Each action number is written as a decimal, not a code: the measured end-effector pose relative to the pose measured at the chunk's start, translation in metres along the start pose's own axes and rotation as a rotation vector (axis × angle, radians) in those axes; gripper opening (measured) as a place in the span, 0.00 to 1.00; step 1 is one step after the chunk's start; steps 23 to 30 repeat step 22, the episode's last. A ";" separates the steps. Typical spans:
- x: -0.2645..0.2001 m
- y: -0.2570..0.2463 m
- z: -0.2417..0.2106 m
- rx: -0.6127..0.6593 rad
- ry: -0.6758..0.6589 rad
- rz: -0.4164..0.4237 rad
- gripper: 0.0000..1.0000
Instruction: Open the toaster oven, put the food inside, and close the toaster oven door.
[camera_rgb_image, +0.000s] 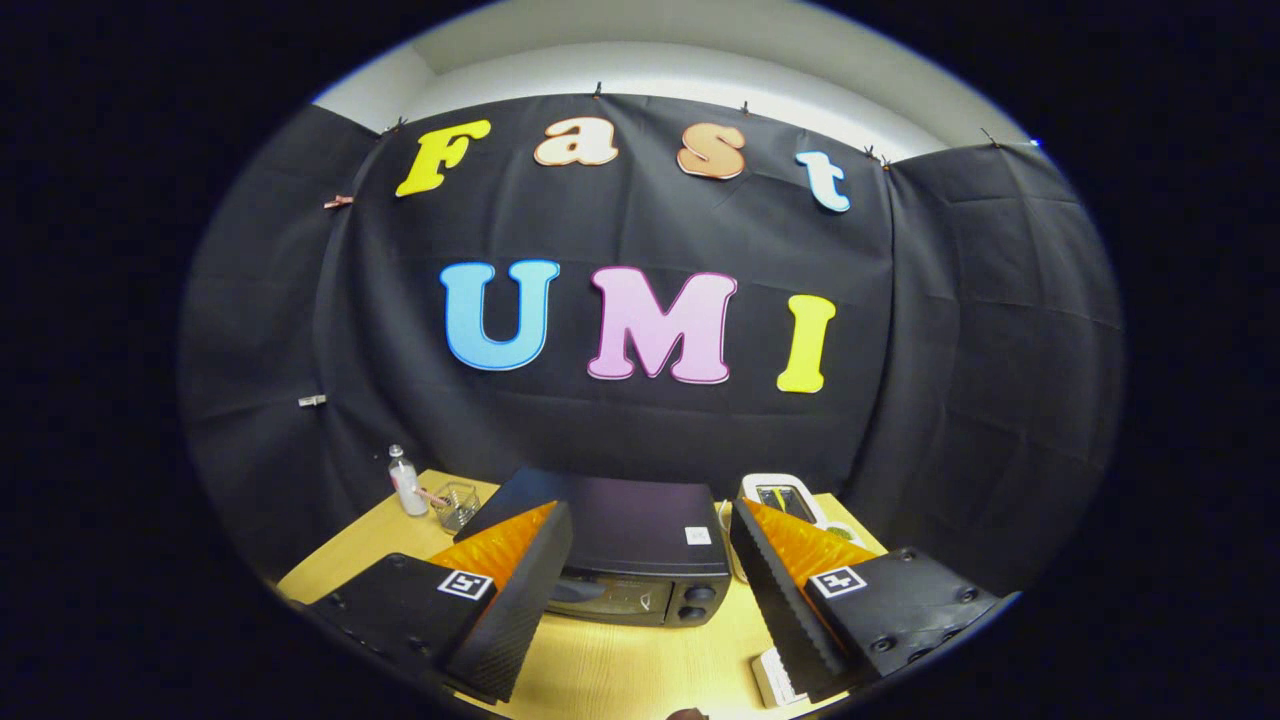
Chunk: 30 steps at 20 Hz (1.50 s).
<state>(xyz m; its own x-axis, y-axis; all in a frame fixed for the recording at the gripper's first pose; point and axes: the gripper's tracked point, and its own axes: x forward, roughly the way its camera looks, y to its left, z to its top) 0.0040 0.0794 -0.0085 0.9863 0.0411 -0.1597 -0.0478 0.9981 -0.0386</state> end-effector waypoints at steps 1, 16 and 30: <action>-0.005 -0.003 0.008 0.003 -0.020 0.000 0.99; -0.040 -0.066 0.029 0.086 -0.114 -0.125 0.98; -0.043 -0.066 0.028 0.076 -0.109 -0.124 0.98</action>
